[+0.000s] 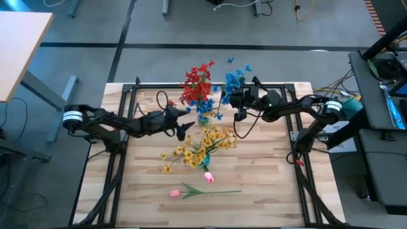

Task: Sort flowers into vase by color
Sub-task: Put the blue flowers into the green vase

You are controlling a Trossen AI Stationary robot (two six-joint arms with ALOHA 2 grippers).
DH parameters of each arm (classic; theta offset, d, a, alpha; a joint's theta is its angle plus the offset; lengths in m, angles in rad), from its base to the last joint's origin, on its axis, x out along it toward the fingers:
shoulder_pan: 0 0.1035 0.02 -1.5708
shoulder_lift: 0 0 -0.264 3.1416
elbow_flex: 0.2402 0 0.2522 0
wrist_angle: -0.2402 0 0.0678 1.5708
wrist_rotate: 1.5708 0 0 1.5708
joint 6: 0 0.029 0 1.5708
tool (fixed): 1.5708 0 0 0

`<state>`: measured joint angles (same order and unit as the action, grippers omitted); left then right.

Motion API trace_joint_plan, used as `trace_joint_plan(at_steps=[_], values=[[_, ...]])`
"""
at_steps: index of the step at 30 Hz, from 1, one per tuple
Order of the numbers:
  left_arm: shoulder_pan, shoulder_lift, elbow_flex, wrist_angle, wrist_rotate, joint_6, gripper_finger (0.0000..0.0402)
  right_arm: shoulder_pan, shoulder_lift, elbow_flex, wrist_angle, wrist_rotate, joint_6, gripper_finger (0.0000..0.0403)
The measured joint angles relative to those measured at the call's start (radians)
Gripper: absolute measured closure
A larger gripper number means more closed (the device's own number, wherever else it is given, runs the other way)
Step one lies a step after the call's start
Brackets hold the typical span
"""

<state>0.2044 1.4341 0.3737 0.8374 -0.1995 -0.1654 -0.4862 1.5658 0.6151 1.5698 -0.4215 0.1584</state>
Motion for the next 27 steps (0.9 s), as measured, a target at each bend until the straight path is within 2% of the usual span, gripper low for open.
trace_joint_plan(at_steps=[9, 12, 23, 27], values=[[0.005, 0.051, 0.000, 0.088, 0.002, 0.000, 0.0106, 0.022, 0.044, 0.088, -0.001, 0.004, 0.001, 0.0385], [0.005, 0.052, 0.000, 0.100, 0.002, 0.000, 0.0106, 0.021, 0.072, 0.129, 0.004, 0.038, 0.010, 0.0385], [0.006, 0.043, 0.000, 0.112, 0.001, 0.041, 0.0106, 0.021, 0.199, 0.212, -0.001, 0.055, 0.140, 0.0385], [0.019, 0.023, -0.002, 0.113, 0.080, 0.094, 0.0106, 0.021, 0.229, 0.222, -0.003, 0.056, 0.153, 0.0385]])
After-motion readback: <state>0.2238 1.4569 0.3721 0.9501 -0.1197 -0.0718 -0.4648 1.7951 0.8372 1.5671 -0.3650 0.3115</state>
